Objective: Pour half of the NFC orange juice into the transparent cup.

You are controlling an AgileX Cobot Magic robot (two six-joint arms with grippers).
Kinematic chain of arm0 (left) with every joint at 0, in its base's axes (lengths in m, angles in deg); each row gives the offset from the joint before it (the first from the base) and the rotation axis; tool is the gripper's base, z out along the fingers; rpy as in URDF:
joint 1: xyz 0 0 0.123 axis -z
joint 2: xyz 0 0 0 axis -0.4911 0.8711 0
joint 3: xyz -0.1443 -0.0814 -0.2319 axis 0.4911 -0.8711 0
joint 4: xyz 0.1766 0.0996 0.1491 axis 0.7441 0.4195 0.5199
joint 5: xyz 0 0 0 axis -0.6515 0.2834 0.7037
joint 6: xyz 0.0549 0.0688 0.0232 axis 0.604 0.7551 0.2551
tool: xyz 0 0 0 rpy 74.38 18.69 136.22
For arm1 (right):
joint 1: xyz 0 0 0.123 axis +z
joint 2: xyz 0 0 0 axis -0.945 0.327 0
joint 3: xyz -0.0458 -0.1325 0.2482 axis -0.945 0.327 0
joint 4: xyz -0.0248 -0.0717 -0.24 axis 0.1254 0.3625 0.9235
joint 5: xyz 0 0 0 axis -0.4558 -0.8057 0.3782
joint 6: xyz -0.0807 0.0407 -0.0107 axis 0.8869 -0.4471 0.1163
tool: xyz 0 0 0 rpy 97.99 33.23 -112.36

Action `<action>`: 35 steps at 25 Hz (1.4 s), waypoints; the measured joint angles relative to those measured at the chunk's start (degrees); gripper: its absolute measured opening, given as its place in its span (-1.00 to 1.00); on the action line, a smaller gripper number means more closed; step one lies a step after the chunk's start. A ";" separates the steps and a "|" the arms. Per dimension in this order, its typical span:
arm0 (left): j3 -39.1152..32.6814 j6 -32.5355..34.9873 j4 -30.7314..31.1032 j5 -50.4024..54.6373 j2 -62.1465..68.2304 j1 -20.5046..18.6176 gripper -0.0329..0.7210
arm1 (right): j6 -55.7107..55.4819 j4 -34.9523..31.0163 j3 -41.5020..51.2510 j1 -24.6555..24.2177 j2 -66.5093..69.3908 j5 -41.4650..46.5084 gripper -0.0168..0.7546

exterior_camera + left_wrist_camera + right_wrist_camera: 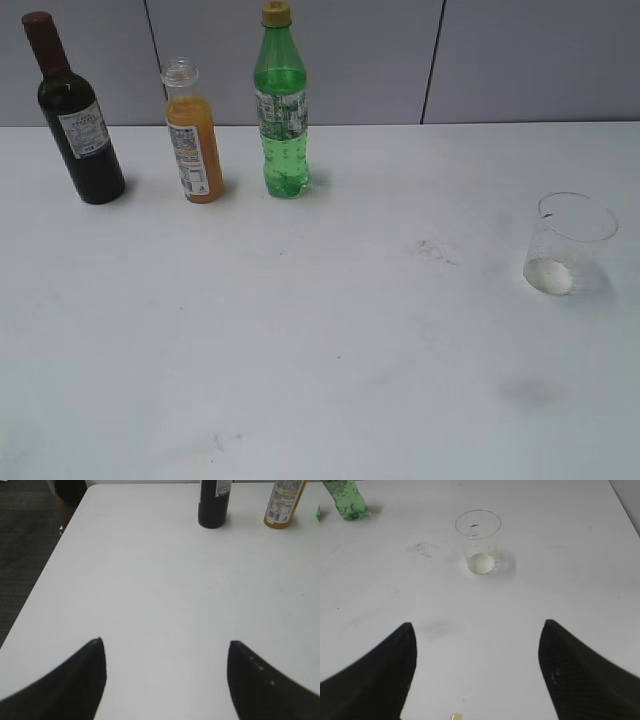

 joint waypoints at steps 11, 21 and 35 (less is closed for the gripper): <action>0.00 0.00 0.00 0.00 0.00 0.00 0.64 | 0.07 0.00 0.00 0.00 0.00 0.00 0.56; 0.00 0.00 0.00 0.00 0.00 0.00 0.64 | 7.60 -0.12 1.48 0.00 0.96 -18.65 0.56; 0.00 0.00 0.00 0.00 0.00 0.00 0.64 | 17.23 -13.42 21.57 0.00 24.35 -62.25 0.56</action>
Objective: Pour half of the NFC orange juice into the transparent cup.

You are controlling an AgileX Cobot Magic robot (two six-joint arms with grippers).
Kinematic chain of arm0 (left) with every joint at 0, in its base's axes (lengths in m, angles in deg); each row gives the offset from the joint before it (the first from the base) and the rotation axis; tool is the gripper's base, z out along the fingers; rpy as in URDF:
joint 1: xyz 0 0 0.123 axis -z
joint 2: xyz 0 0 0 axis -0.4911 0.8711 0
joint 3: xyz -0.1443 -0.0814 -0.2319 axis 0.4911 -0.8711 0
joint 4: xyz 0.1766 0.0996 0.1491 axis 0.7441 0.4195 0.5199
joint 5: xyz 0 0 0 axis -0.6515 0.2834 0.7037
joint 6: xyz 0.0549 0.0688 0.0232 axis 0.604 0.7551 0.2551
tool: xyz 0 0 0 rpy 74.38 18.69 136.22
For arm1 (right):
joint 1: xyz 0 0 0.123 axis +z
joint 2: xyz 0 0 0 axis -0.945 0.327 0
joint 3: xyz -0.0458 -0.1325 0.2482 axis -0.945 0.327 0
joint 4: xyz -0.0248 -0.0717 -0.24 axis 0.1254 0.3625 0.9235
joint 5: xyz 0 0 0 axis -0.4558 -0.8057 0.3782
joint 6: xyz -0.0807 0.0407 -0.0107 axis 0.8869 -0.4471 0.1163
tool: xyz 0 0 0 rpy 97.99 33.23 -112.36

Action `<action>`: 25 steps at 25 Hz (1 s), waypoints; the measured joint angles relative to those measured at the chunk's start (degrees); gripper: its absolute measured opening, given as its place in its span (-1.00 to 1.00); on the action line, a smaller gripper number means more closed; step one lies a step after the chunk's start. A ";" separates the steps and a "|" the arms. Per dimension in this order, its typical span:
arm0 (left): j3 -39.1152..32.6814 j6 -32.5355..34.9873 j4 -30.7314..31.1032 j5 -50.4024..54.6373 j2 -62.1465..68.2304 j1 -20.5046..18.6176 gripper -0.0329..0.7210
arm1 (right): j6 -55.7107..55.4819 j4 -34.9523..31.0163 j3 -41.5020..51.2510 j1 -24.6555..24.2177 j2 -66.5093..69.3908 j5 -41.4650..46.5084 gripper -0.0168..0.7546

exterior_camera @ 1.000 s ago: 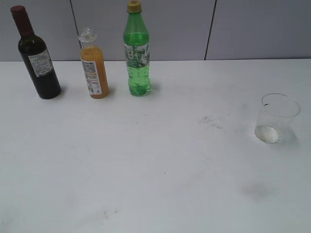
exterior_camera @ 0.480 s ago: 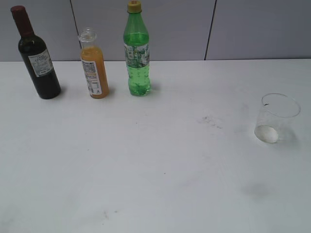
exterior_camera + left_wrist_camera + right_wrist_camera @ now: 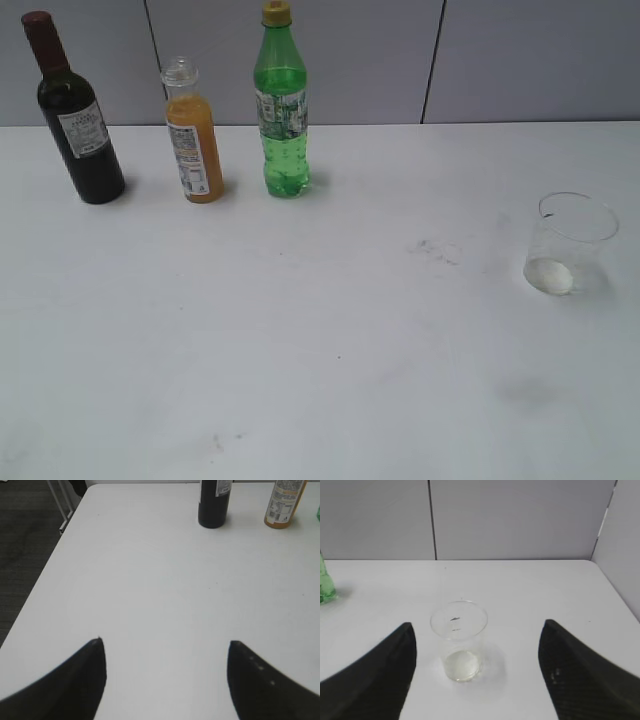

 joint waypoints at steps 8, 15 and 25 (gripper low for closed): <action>0.00 0.00 0.00 0.00 0.00 0.00 0.64 | -15.52 18.43 0.12 0.00 16.28 -16.13 0.56; 0.00 0.00 0.00 0.00 0.00 0.00 0.64 | -34.66 38.99 3.29 0.00 31.97 -33.08 0.56; 0.00 0.00 0.02 0.00 0.00 0.00 0.64 | -26.65 32.67 5.10 0.00 51.36 -48.74 0.56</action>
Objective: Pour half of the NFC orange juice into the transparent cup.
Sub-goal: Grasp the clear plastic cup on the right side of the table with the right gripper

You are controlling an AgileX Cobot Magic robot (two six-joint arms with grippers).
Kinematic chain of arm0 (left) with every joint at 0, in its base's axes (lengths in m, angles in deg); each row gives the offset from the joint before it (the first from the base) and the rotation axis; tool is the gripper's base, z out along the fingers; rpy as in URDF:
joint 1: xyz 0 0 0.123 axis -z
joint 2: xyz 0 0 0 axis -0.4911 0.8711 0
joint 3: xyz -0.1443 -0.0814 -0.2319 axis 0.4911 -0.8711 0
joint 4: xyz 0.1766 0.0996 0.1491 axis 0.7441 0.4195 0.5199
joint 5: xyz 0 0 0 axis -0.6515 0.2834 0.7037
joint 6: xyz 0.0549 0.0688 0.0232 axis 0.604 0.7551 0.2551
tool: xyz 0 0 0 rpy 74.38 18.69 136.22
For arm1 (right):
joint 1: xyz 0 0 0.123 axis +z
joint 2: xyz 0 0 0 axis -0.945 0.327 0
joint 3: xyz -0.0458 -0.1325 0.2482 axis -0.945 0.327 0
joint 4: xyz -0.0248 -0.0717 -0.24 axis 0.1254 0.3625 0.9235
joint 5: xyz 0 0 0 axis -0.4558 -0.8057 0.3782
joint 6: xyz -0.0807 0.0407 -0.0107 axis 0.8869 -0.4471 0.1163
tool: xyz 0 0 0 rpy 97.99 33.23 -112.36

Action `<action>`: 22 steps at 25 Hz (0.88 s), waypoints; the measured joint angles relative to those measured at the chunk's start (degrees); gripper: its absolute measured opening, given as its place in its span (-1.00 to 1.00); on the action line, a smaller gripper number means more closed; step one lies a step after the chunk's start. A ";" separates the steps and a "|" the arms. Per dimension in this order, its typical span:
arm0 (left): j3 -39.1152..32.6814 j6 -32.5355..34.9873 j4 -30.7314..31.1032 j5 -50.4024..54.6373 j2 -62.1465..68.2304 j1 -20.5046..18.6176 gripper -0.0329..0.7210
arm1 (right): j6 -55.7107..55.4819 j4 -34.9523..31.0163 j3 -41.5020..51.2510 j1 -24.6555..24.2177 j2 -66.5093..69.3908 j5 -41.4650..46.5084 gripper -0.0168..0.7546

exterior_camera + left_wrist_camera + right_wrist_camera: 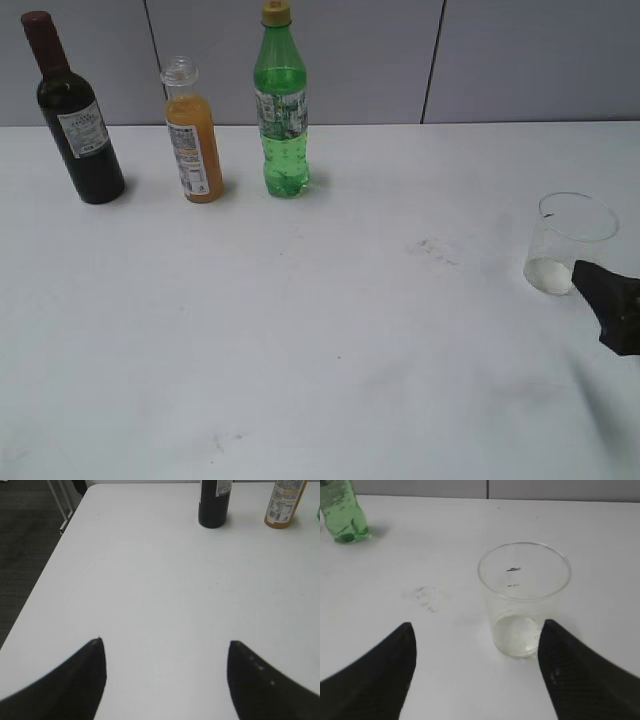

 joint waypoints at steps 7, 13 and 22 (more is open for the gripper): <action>0.00 0.00 0.15 0.00 0.00 0.00 0.68 | 2.23 -6.71 0.01 0.00 13.85 -10.62 0.70; 0.00 0.00 0.17 0.00 0.00 0.00 0.73 | 5.65 -7.36 -0.20 0.00 29.37 -17.61 0.79; 0.00 0.00 0.17 0.00 0.00 0.00 0.73 | 6.38 -6.95 -5.27 0.00 38.41 -18.62 0.79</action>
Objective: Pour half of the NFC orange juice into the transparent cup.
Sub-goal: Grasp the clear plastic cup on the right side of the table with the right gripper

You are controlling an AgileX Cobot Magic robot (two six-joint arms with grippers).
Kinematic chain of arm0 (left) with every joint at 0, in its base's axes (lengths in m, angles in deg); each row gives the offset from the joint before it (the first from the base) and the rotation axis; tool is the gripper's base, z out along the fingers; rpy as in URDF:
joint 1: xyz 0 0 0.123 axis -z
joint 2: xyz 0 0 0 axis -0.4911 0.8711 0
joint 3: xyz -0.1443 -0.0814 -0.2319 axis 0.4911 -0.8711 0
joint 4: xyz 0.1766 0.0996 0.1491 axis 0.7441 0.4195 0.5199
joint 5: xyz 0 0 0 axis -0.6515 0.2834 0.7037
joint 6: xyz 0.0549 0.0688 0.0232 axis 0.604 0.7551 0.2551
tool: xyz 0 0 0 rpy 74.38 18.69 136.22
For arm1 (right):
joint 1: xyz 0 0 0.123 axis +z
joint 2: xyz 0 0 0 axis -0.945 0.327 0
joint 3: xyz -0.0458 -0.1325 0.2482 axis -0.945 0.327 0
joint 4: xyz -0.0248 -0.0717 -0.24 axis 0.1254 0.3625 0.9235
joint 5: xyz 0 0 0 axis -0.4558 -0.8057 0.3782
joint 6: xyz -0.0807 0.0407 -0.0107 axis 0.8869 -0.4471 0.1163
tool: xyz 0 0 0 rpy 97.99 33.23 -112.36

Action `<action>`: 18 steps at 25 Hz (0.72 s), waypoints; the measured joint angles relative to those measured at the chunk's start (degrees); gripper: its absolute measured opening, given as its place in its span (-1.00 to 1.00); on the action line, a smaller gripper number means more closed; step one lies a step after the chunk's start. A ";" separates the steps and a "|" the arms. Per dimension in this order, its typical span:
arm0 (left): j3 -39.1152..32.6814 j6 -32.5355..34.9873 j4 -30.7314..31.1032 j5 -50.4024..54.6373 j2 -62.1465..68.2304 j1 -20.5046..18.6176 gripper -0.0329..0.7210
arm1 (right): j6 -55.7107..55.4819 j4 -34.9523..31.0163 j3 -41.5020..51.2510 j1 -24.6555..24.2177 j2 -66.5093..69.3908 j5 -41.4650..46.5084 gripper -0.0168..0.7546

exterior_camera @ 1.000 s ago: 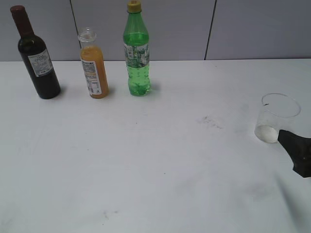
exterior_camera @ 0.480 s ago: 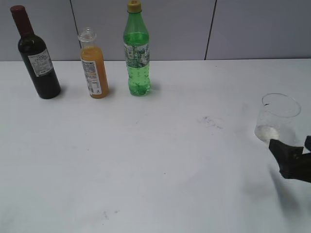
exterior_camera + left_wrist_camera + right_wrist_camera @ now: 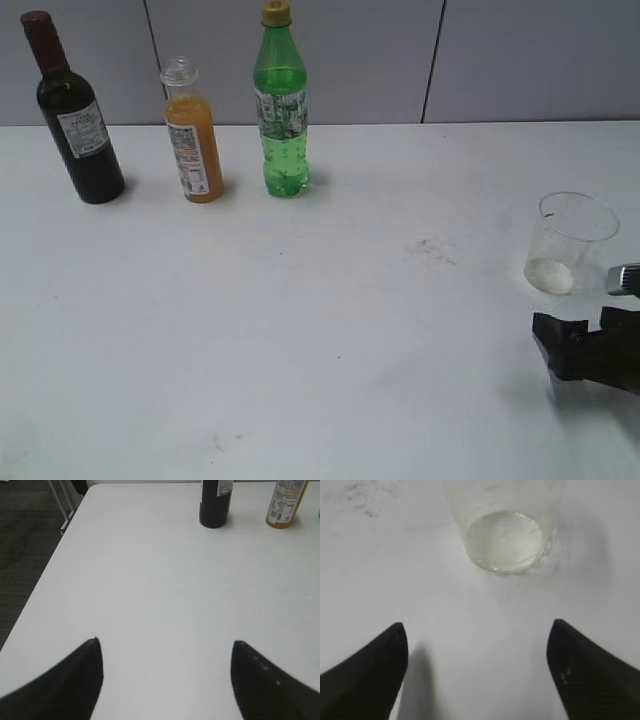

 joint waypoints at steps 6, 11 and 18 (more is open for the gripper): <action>0.00 0.00 0.00 0.00 0.00 0.00 0.72 | 0.14 -0.05 -4.73 0.00 0.11 0.04 0.77; 0.00 0.00 0.05 0.00 0.00 0.00 0.72 | 0.14 0.23 -9.22 0.00 1.02 -0.01 0.77; 0.00 0.00 0.05 0.00 0.00 0.00 0.69 | 0.14 0.41 -12.94 0.00 5.42 0.05 0.77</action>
